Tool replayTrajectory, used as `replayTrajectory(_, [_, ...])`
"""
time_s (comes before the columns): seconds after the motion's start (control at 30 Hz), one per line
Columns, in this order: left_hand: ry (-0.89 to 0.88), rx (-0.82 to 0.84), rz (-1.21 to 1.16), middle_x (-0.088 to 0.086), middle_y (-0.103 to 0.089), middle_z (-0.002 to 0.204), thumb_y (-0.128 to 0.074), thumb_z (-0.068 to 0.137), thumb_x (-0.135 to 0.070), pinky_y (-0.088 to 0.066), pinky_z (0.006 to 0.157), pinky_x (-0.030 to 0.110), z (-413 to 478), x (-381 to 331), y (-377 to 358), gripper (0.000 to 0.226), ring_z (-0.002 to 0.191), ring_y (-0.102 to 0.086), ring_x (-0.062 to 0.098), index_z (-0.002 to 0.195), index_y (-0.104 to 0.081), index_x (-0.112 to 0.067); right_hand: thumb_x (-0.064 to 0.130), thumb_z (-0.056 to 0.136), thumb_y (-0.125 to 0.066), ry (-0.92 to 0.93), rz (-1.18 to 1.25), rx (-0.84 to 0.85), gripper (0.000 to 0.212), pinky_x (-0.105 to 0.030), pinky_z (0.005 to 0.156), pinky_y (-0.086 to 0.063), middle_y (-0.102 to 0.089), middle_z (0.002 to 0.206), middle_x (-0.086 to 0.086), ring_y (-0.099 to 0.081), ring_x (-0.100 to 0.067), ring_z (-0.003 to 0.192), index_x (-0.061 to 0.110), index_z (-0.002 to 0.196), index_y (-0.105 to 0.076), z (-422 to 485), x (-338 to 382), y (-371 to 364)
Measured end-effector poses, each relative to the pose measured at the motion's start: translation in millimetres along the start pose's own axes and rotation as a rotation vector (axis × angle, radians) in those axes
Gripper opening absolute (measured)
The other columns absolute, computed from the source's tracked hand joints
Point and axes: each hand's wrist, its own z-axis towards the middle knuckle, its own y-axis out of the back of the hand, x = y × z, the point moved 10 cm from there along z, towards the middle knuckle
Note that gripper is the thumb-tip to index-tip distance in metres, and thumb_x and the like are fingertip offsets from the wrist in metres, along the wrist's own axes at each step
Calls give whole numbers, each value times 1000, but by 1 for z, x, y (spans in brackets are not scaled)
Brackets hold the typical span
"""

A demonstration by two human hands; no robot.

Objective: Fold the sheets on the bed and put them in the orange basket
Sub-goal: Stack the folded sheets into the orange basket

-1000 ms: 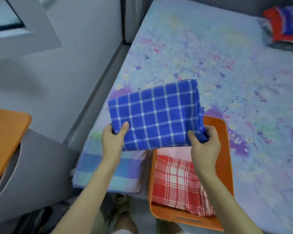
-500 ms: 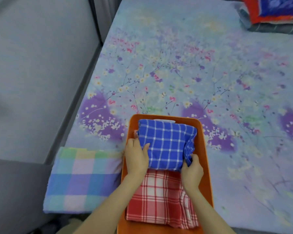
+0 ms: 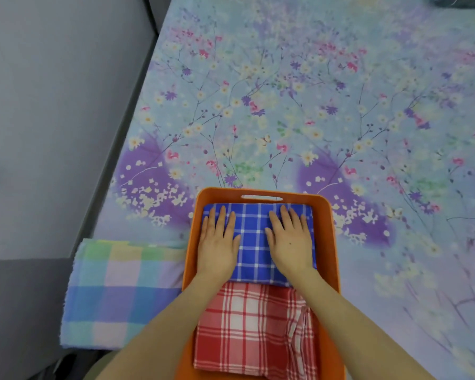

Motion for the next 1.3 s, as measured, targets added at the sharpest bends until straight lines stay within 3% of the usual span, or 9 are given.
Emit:
replayTrajectory(0.23, [-49, 97, -72, 11, -33, 150, -11, 100, -44, -13, 113, 43, 22, 5, -45, 59, 142, -21, 30, 143, -36, -11, 45, 99, -19, -4, 69, 83, 58, -40, 117, -8, -35, 151, -7, -29, -24, 141, 15, 143, -40, 3, -23, -61])
replayTrajectory(0.47, [-39, 278, -86, 6, 1, 159, 1, 92, -46, 11, 117, 37, 40, 3, -52, 66, 145, 10, 26, 151, -8, -17, 46, 97, -17, -28, 65, 118, 61, -45, 117, -13, -33, 152, -8, -26, -26, 142, 13, 144, -38, 16, -30, -76])
replayTrajectory(0.6, [79, 389, -654, 7, -22, 155, -41, 100, -27, -12, 116, 28, 27, 15, -6, 48, 145, -14, 20, 144, -34, -12, 27, 95, -45, -121, 220, 96, 44, -49, 113, -26, -46, 142, -17, -40, -34, 133, 5, 131, -53, 14, -22, -35])
replayTrajectory(0.7, [185, 100, -1051, 4, -65, 117, -51, 90, -28, -43, 96, 24, 10, 51, 65, 34, 109, -59, 12, 116, -64, -9, 16, 88, -50, -90, 400, -193, 30, -45, 91, -48, -65, 115, -17, -61, -35, 107, 0, 109, -65, 15, 26, 44])
replayTrajectory(0.83, [457, -309, -1023, -3, -65, 93, -56, 91, -17, -41, 73, 6, -35, 165, 102, 12, 76, -56, -6, 97, -67, -15, 17, 87, -48, 240, 565, -308, 26, -28, 86, -40, -67, 96, -11, -56, -22, 93, 2, 98, -66, 9, 151, 99])
replayTrajectory(0.93, [875, -321, -816, 8, -64, 108, -55, 91, -15, -41, 80, 22, -97, 267, 52, 23, 98, -59, 17, 112, -62, -6, 22, 83, -50, 423, 489, -80, 33, -35, 85, -41, -65, 99, -15, -60, -32, 91, 1, 104, -63, 11, 237, 63])
replayTrajectory(1.03, [1146, -166, -717, 19, -58, 121, -56, 90, -25, -45, 92, 42, -172, 335, -17, 38, 108, -56, 36, 121, -56, -3, 25, 87, -58, 462, 107, 459, 50, -38, 92, -41, -52, 125, -15, -50, -34, 114, 4, 131, -43, 11, 294, -41])
replayTrajectory(1.2, [1272, 92, -752, 18, -50, 131, -59, 87, -43, -42, 93, 42, -242, 364, -90, 63, 115, -51, 38, 135, -42, -6, 37, 70, -77, 235, -183, 791, 84, -37, 96, -42, -48, 131, -15, -48, -33, 122, 10, 136, -32, 28, 276, -145])
replayTrajectory(1.3, [1299, 142, -897, 15, -50, 134, -67, 82, -46, -43, 91, 38, -259, 375, -125, 72, 117, -51, 34, 136, -42, -5, 32, 68, -81, 104, -41, 918, 89, -24, 95, -38, -47, 139, -7, -48, -23, 124, 19, 143, -33, 29, 260, -175])
